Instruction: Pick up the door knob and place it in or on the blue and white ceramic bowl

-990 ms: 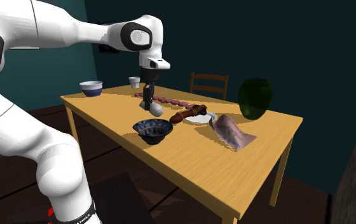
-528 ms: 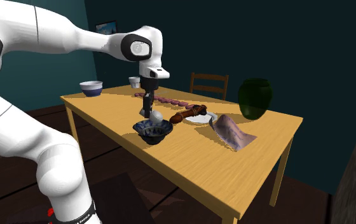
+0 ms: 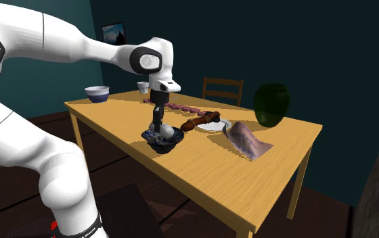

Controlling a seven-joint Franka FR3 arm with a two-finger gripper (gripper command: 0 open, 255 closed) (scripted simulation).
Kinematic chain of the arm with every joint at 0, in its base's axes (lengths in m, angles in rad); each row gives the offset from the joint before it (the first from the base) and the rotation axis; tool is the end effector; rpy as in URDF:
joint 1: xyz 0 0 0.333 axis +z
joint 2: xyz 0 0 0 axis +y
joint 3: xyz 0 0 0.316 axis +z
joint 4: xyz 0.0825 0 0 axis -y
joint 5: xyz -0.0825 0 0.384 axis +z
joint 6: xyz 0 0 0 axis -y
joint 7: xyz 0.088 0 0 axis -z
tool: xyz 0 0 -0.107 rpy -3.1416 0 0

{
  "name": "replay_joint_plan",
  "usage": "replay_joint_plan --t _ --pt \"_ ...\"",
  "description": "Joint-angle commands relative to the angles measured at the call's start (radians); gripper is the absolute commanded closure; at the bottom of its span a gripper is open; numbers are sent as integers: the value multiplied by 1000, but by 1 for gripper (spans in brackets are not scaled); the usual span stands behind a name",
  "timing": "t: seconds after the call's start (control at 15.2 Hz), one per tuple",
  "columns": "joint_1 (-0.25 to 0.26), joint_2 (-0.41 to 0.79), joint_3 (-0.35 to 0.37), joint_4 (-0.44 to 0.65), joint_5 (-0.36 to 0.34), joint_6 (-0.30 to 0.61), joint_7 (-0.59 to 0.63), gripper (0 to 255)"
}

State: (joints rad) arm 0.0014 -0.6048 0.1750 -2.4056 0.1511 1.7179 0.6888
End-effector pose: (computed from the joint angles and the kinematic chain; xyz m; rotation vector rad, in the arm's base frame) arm 0.3528 0.0843 0.5149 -2.9994 0.8889 0.1576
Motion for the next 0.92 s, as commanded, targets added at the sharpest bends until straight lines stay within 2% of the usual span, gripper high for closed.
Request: replay_joint_plan --t 0.0,0.2,0.26,0.59,0.86 --pt "0 0 0 -2 0 2 0 255" --pt "0 0 0 -2 0 2 0 255" --pt "0 0 0 -2 0 2 0 0" --pt "0 0 0 -2 0 2 0 0" --pt "-7 19 -12 138 -12 -119 4 0"
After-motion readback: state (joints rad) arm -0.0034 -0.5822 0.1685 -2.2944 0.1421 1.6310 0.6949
